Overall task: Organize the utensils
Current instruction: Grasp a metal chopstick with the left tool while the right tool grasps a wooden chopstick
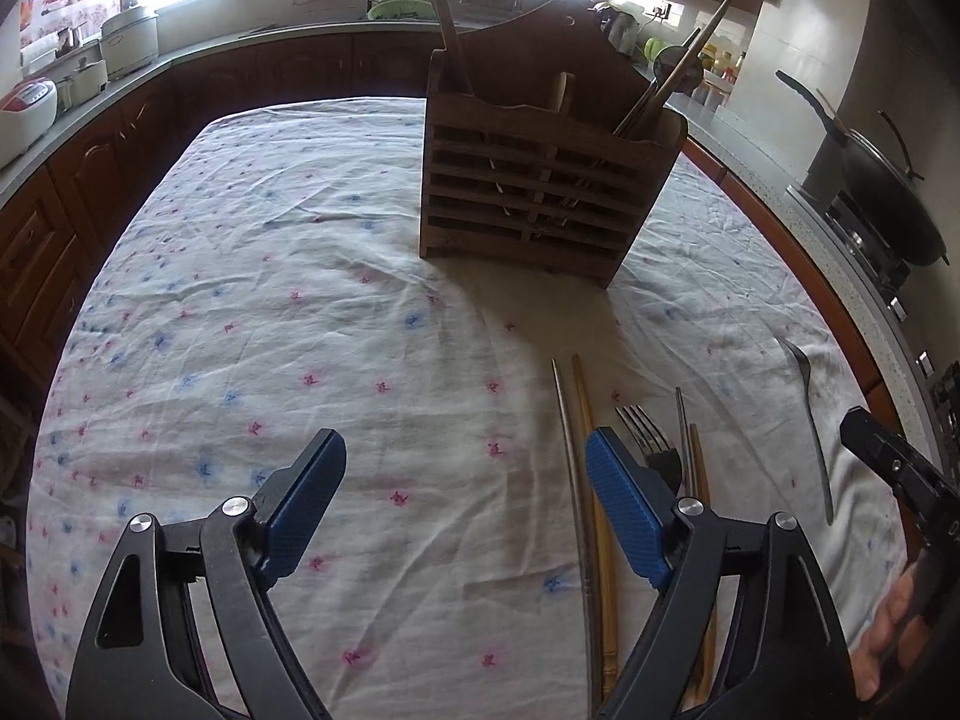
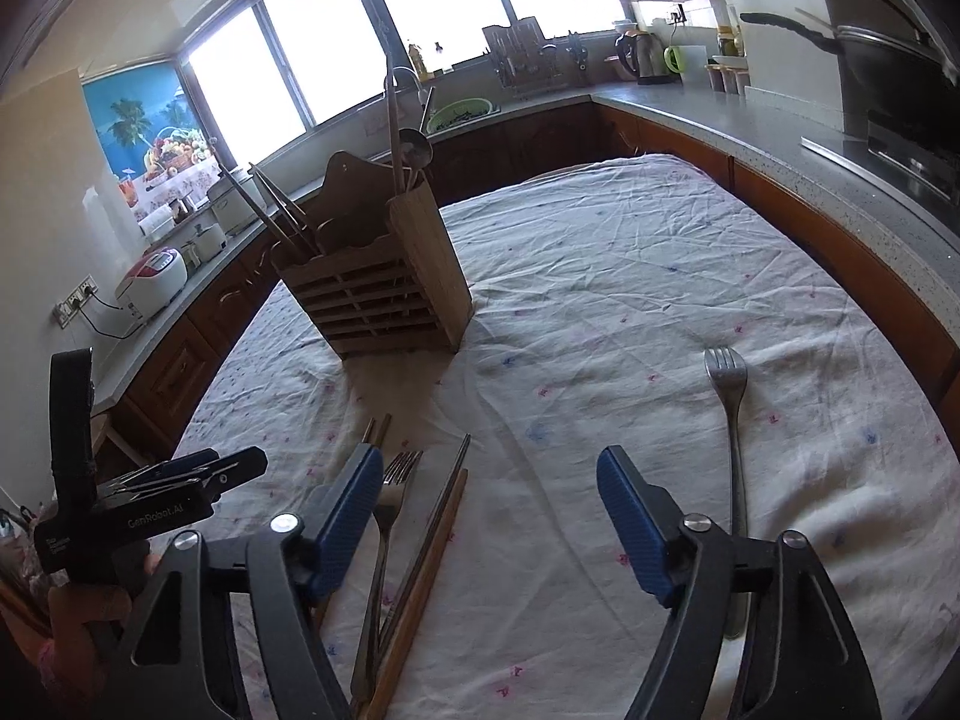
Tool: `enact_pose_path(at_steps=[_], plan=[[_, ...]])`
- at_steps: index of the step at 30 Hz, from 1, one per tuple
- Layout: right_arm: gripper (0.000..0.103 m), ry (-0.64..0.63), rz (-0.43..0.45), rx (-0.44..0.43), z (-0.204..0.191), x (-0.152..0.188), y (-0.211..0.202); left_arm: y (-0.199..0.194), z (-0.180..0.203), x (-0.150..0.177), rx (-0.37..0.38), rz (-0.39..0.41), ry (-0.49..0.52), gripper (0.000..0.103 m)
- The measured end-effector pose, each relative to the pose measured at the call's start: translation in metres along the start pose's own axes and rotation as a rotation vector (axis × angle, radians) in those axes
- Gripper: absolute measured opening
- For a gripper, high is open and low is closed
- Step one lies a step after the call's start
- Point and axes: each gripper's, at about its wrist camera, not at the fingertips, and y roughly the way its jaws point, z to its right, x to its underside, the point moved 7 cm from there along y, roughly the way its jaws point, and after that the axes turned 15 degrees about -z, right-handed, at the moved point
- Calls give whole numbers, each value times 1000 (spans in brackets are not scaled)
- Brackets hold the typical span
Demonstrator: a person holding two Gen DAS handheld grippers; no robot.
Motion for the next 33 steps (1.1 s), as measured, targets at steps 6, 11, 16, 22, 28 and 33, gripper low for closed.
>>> enact_pose_path(at_steps=[6, 11, 16, 22, 28, 33], plan=[[42, -20, -88, -9, -11, 2, 30, 20, 8, -11, -9, -50, 33, 66], [30, -45, -175, -3, -20, 9, 60, 35, 15, -16, -13, -80, 47, 63], [24, -55, -242, 3, -21, 18, 80, 46, 22, -21, -12, -100, 60, 61], [19, -73, -260, 27, -22, 19, 86, 62, 33, -31, -19, -125, 92, 55], [11, -95, -273, 49, -18, 15, 89, 72, 40, -30, -69, -137, 165, 51], [10, -92, -283, 52, -18, 11, 92, 67, 38, -20, -54, -155, 202, 44]])
